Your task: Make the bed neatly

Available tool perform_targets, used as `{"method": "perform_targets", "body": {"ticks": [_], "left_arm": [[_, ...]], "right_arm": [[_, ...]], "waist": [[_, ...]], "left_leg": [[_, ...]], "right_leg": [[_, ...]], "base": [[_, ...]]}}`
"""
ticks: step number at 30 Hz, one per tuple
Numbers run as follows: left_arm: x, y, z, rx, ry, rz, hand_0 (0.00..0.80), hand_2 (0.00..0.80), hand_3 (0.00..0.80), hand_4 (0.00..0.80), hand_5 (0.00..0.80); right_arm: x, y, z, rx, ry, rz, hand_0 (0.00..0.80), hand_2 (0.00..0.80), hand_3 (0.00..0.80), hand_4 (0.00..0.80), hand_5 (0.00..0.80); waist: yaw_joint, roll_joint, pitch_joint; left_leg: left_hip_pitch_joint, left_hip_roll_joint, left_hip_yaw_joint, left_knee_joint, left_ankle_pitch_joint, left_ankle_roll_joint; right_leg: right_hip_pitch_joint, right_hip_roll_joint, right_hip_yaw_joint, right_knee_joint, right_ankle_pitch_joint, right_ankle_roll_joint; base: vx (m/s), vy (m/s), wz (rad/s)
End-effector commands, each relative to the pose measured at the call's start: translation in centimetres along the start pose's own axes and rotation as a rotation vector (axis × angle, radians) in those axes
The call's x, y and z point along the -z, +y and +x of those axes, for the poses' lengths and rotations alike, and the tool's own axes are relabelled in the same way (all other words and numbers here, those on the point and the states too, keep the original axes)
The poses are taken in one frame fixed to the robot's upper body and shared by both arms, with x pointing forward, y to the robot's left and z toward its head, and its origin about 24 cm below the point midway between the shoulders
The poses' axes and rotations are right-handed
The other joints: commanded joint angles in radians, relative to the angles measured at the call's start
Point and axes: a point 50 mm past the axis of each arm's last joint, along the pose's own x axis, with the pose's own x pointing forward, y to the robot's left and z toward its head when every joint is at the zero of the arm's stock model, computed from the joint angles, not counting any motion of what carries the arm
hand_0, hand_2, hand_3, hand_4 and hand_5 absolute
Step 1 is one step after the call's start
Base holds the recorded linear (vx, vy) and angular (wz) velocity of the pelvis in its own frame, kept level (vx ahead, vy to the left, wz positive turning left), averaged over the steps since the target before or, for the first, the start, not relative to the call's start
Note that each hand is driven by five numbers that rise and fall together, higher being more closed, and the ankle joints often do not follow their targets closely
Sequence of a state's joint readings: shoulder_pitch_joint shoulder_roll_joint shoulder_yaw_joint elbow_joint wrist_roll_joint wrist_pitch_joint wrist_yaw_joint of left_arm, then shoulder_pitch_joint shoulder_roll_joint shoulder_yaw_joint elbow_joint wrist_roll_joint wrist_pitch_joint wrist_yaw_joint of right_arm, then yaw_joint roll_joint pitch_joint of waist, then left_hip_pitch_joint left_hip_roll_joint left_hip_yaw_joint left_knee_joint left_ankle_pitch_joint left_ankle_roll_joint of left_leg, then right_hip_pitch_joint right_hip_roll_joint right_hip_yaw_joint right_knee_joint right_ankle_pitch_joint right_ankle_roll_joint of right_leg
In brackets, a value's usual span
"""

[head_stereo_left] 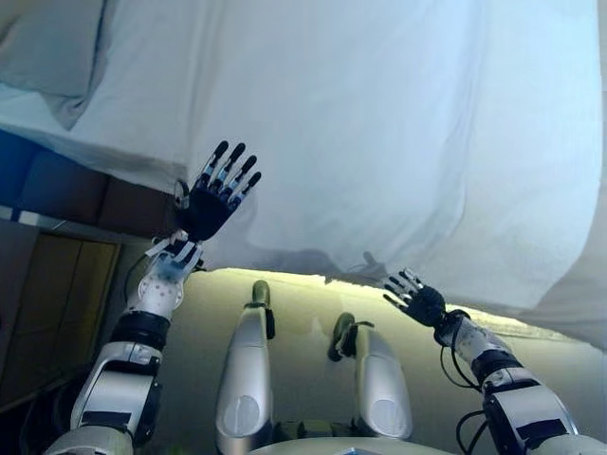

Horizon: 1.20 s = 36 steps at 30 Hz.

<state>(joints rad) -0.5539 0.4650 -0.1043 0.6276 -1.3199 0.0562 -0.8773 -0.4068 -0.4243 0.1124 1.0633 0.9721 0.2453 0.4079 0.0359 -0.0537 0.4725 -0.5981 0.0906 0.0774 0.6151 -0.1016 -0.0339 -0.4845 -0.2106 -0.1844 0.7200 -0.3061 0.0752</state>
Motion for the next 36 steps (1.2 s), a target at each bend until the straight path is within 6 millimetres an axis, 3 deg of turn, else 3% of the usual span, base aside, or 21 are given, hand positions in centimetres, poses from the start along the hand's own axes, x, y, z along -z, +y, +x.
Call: {"method": "perform_targets", "body": {"ticks": [1,7,12,21,30,36], "left_arm": [[-1.2,-0.7,2.3,0.049,-0.067,-0.007,0.0,0.0,0.0,0.0,0.0],[-3.4,-0.4,3.3,0.0,-0.191,-0.035,0.0,0.0,0.0,0.0,0.0],[-3.9,0.8,2.4,-0.108,-0.283,-0.044,0.0,0.0,0.0,0.0,0.0],[-5.3,3.5,-2.1,-0.315,-0.402,-0.058,0.0,0.0,0.0,0.0,0.0],[-7.1,5.6,-7.8,-0.596,-0.517,-0.057,0.0,0.0,0.0,0.0,0.0],[-8.2,6.0,-11.1,-0.707,-0.546,-0.031,0.0,0.0,0.0,0.0,0.0]], "right_arm": [[-0.6,-0.6,-0.6,0.004,0.007,-0.043,0.0,0.0,0.0,0.0,0.0],[-1.2,0.1,-0.3,-0.026,-0.013,-0.057,0.0,0.0,0.0,0.0,0.0],[-2.3,0.4,-0.4,-0.03,-0.056,-0.044,0.0,0.0,0.0,0.0,0.0],[-5.4,-0.1,-1.5,-0.042,-0.145,-0.072,0.0,0.0,0.0,0.0,0.0],[-7.6,0.4,-2.1,-0.07,-0.217,-0.095,0.0,0.0,0.0,0.0,0.0],[-9.3,-0.1,-3.1,-0.059,-0.291,-0.084,0.0,0.0,0.0,0.0,0.0]], "waist": [[-0.012,-0.019,0.001],[-0.027,-0.053,0.019],[-0.027,-0.067,0.034],[-0.011,-0.054,0.047],[0.018,-0.049,0.048],[0.033,-0.045,0.048]], "left_leg": [[0.03,-0.002,-0.003,0.027,-0.115,0.012],[-0.05,0.016,-0.005,0.098,-0.145,0.018],[-0.129,0.017,-0.01,0.178,-0.179,0.026],[-0.29,0.012,-0.038,0.329,-0.23,0.039],[-0.395,0.002,-0.059,0.365,-0.226,0.031],[-0.433,-0.005,-0.072,0.382,-0.223,0.027]], "right_leg": [[-0.077,0.015,0.026,-0.058,0.167,0.02],[-0.155,0.034,0.034,-0.002,0.163,0.016],[-0.228,0.033,0.025,0.084,0.135,0.005],[-0.397,0.01,0.034,0.243,0.097,0.003],[-0.487,0.002,0.025,0.291,0.083,0.0],[-0.52,-0.004,0.016,0.315,0.075,-0.004]], "base": [[0.011,0.016,-0.26],[-0.021,0.02,-0.19],[-0.075,0.053,-0.09],[-0.079,0.067,-0.01],[-0.088,0.003,0.05],[-0.069,-0.019,0.16]]}}
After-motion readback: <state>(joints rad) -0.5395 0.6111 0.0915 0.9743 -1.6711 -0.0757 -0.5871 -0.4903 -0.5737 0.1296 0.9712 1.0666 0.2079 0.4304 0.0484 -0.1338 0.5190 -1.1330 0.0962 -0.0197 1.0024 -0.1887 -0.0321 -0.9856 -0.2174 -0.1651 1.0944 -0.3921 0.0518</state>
